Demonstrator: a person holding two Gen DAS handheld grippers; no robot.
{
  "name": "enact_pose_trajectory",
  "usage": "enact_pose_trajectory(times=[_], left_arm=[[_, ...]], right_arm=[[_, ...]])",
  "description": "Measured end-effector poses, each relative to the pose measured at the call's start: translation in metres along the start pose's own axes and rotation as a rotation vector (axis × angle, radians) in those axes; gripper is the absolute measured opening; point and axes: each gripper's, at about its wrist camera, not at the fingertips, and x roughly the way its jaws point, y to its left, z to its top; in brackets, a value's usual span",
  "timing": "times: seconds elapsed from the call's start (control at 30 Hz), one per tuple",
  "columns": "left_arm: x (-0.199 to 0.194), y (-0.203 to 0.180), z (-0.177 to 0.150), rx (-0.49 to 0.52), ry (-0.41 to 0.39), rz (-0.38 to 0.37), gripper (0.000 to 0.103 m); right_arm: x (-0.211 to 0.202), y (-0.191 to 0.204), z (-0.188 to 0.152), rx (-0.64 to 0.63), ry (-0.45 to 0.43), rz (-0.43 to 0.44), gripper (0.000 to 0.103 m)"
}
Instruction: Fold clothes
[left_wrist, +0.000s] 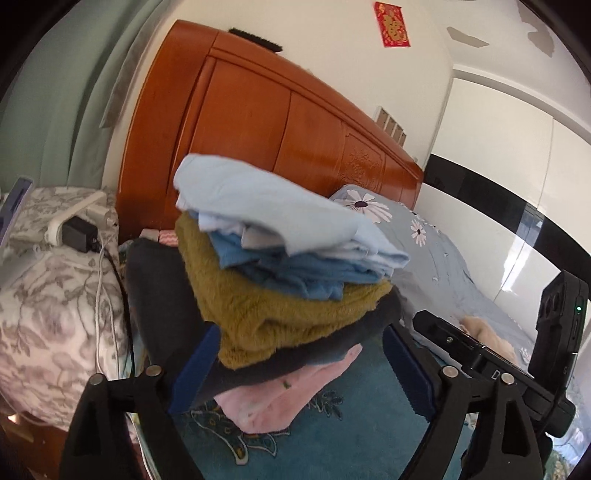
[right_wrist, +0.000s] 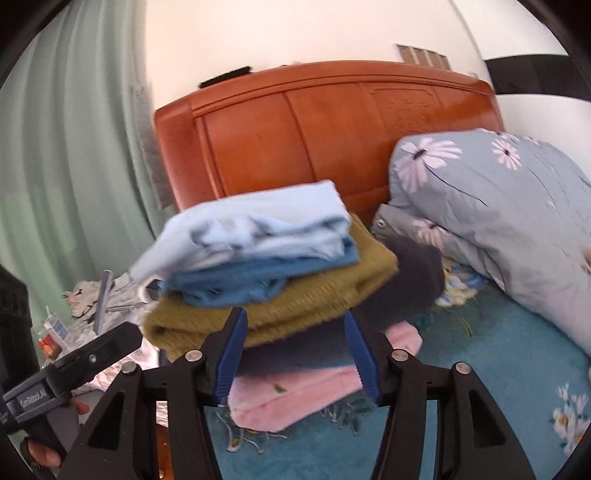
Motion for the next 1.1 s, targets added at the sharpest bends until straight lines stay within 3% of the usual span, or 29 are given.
enact_pose_trajectory(times=[0.17, 0.33, 0.47, 0.57, 0.63, 0.97, 1.1], left_arm=[[0.023, -0.009, -0.026, 0.089, -0.011, 0.071, 0.103], [0.042, -0.016, -0.04, 0.168, -0.054, 0.092, 0.103], [0.051, -0.019, -0.048, 0.194, -0.08, 0.134, 0.103], [0.055, -0.024, -0.044, 0.234, -0.074, 0.172, 0.103], [0.054, -0.024, -0.042, 0.24, -0.072, 0.183, 0.103], [0.055, -0.007, -0.057, 0.199, -0.049, 0.198, 0.103], [0.055, -0.007, -0.06, 0.195, -0.041, 0.193, 0.103]], right_arm=[[0.004, -0.025, -0.031, 0.029, -0.035, -0.089, 0.068], [0.012, -0.041, -0.038, 0.027, 0.005, -0.115, 0.07], [0.011, -0.041, -0.038, -0.012, -0.003, -0.135, 0.084], [0.011, -0.035, -0.039, -0.029, -0.015, -0.115, 0.086], [0.014, -0.032, -0.039, -0.036, -0.013, -0.097, 0.092], [0.028, -0.006, -0.045, -0.136, 0.016, -0.125, 0.094], [0.033, -0.004, -0.046, -0.131, 0.033, -0.128, 0.101]])
